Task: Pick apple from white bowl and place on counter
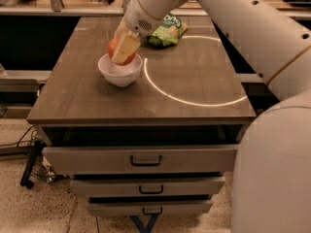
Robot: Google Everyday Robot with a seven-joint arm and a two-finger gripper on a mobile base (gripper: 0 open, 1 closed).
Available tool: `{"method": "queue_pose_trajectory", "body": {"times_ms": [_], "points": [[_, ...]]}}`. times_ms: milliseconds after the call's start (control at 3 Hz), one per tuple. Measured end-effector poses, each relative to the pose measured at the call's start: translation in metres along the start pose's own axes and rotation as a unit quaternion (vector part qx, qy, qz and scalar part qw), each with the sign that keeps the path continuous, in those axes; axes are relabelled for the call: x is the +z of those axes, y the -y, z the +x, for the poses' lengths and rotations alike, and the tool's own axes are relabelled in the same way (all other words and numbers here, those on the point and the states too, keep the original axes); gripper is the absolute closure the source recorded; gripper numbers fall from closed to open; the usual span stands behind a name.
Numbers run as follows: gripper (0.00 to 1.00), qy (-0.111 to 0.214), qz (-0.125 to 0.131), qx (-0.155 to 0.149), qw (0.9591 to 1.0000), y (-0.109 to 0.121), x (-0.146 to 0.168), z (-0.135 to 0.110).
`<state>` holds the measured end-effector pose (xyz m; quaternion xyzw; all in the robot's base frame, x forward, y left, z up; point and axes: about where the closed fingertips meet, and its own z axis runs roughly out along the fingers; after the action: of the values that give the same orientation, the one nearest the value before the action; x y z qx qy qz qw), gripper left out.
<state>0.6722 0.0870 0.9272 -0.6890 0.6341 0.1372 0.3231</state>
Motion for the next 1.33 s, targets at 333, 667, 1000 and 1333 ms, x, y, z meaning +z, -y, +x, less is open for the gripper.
{"method": "queue_pose_trajectory", "body": {"times_ms": [333,667,1000,1333], "points": [[1.0,0.028,0.044,-0.016,0.9985,0.028,-0.031,-0.02],[1.0,0.054,0.074,-0.032,0.9953,0.059,-0.034,-0.046],[1.0,0.074,0.089,-0.04,0.9924,0.081,-0.016,-0.069],[1.0,0.074,0.1,-0.043,0.9914,0.099,0.015,-0.088]]}}
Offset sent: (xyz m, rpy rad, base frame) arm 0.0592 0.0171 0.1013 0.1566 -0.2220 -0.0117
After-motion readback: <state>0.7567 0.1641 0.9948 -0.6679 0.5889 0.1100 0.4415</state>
